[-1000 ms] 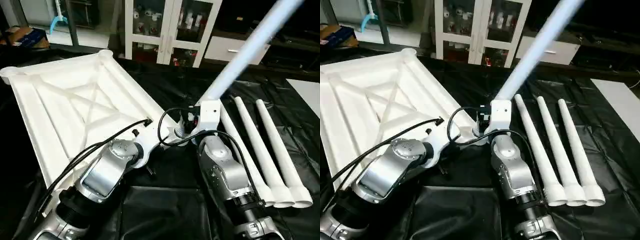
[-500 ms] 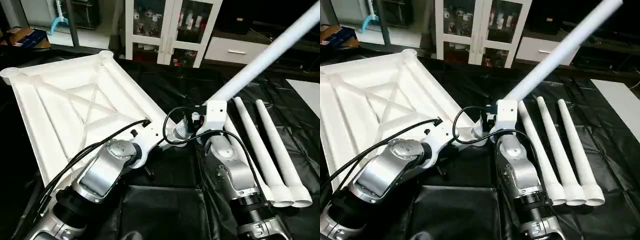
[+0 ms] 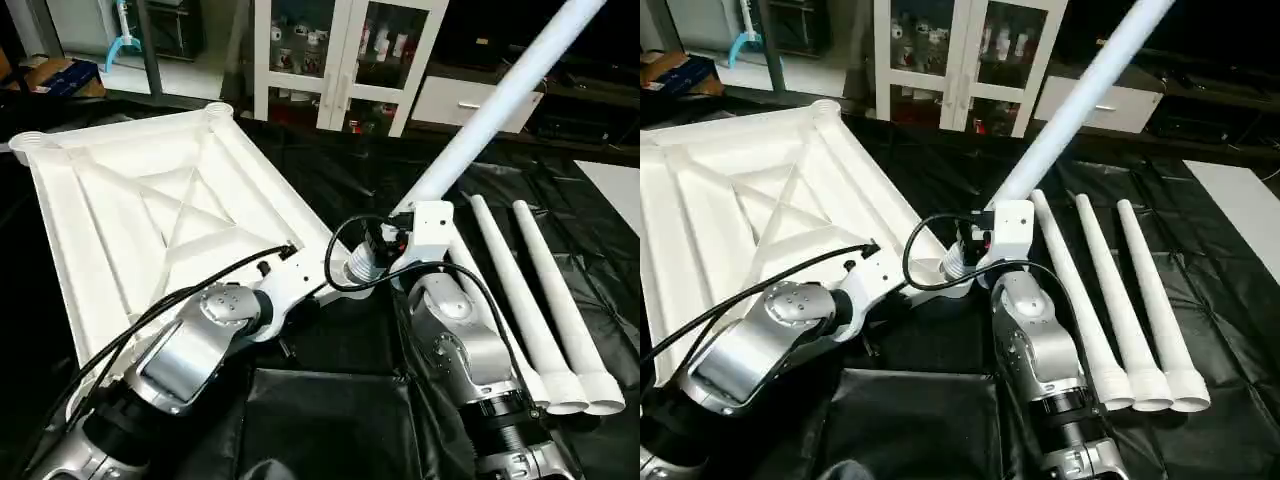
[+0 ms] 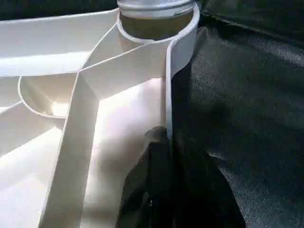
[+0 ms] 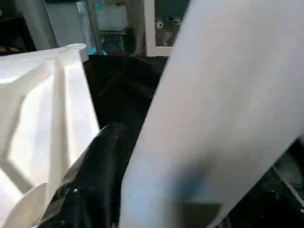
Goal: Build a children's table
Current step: Insert table leg to table base
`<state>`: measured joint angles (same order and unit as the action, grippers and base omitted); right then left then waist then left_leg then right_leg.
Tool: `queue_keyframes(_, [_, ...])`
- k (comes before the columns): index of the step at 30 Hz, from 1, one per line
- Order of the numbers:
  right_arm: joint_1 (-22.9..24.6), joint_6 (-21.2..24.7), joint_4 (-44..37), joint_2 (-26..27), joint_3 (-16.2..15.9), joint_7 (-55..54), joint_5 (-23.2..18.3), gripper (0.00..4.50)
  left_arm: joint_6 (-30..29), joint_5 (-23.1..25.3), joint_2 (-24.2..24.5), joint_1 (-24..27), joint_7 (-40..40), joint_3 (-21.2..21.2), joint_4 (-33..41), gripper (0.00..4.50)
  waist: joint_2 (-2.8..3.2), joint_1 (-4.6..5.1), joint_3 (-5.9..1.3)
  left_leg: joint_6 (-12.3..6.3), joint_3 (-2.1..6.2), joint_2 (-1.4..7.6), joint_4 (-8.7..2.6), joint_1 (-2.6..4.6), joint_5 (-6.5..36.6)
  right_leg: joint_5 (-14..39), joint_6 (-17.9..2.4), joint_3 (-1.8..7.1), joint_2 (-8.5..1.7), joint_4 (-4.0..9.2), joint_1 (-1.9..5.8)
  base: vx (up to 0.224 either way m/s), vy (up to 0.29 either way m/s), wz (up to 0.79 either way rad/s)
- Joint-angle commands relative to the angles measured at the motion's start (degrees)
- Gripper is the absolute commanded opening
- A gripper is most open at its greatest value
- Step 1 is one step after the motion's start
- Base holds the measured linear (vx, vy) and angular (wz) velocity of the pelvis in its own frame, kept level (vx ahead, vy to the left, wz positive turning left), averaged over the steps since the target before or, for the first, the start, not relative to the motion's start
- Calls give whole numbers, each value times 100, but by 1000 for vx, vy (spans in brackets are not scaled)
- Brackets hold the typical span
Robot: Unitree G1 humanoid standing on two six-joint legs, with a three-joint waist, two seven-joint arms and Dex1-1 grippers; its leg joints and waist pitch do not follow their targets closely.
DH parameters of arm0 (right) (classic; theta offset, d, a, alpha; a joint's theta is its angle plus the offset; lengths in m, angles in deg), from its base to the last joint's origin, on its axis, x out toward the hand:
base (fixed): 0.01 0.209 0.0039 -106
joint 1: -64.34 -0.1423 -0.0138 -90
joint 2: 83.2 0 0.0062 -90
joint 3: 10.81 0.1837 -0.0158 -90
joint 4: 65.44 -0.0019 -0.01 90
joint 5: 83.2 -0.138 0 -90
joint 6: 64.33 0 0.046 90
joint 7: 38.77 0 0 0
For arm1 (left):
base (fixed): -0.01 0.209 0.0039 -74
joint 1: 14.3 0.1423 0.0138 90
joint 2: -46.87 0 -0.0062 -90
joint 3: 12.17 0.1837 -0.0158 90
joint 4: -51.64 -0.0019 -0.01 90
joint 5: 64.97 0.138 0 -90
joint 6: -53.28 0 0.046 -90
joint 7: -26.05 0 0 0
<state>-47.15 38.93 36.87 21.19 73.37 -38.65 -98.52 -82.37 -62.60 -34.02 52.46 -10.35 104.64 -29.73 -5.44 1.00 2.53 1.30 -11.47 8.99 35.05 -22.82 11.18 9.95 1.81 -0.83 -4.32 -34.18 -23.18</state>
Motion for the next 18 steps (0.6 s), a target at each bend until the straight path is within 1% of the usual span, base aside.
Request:
queue_keyframes(1, [242, 201, 226, -240, 451, -25, 38, 241, 313, 291, 285, -57, 84, -249, 37, 0, 164, -12, -352, 350, 187, 372, -481, 216, 991, 267, -991, 155, -264, 233, 170, 0, 0, 0])
queue_keyframes(3, [248, 194, 200, -239, 459, 25, -5, 235, 545, 302, 353, -37, 83, -258, -35, 0, 167, -10, -350, 351, 187, 370, -484, 214, 1022, 309, -991, 156, -263, 234, 168, 0, 0, 0])
queue_keyframes(4, [248, 194, 200, -239, 459, 25, -5, 234, 545, 302, 353, -37, 83, -258, -35, 0, 165, -11, -353, 352, 185, 368, -480, 216, 1011, 310, -992, 156, -263, 234, 166, 0, 0, 0])
queue_keyframes(5, [258, 189, 177, -246, 456, 58, -16, 234, 793, 347, 435, -26, 65, -220, -100, 0, 174, -19, -351, 360, 187, 370, -481, 226, 1010, 325, -993, 155, -263, 238, 158, 0, 0, 0])
queue_keyframes(6, [270, 181, 142, -283, 412, 133, 0, 234, 934, 349, 500, -5, 41, -236, -178, 0, 160, -17, -352, 361, 188, 368, -485, 216, 1025, 353, -985, 153, -259, 236, 162, 0, 0, 0])
queue_keyframes(7, [296, 163, 84, -357, 314, 256, 61, 230, 1200, 323, 575, 29, -26, -266, -263, 0, 170, -23, -348, 366, 191, 368, -487, 220, 1059, 391, -982, 152, -260, 238, 156, 0, 0, 0])
queue_keyframes(9, [342, 116, 8, -457, 169, 434, 158, 226, 1337, 283, 638, 68, -71, -328, -338, 0, 174, -27, -353, 384, 185, 376, -484, 231, 1030, 344, -978, 152, -262, 225, 157, 0, 0, 0])
queue_keyframes(10, [350, 106, -3, -471, 148, 461, 171, 225, 1351, 283, 649, 71, -73, -334, -347, 0, 176, -30, -354, 389, 189, 375, -486, 228, 1008, 318, -985, 148, -260, 219, 161, 0, 0, 0])
queue_keyframes(11, [362, 109, -23, -477, 137, 513, 156, 223, 1445, 282, 679, 74, -96, -324, -371, 0, 174, -32, -351, 390, 180, 374, -484, 229, 970, 280, -997, 153, -261, 216, 155, 0, 0, 0])
queue_keyframes(12, [373, 116, -39, -480, 134, 544, 137, 223, 1449, 275, 693, 79, -105, -325, -373, 0, 156, -36, -348, 384, 178, 373, -485, 225, 998, 336, -1009, 156, -266, 218, 158, 0, 0, 0])
queue_keyframes(15, [408, 150, -96, -463, 155, 686, 37, 219, 1606, 224, 742, 109, -155, -336, -402, 0, 154, -40, -341, 376, 179, 374, -488, 221, 1119, 517, -1009, 167, -275, 235, 152, 0, 0, 0])
queue_keyframes(16, [406, 155, -117, -449, 164, 764, -27, 218, 1852, 196, 757, 133, -207, -335, -420, 0, 152, -41, -337, 374, 184, 373, -489, 220, 1174, 602, -1003, 169, -280, 247, 148, 0, 0, 0])
queue_keyframes(18, [373, 205, -159, -480, 130, 947, -118, 213, 2124, 148, 801, 172, -314, -306, -434, 0, 159, -38, -342, 386, 191, 382, -495, 226, 1244, 674, -1000, 168, -281, 246, 145, 0, 0, 0])
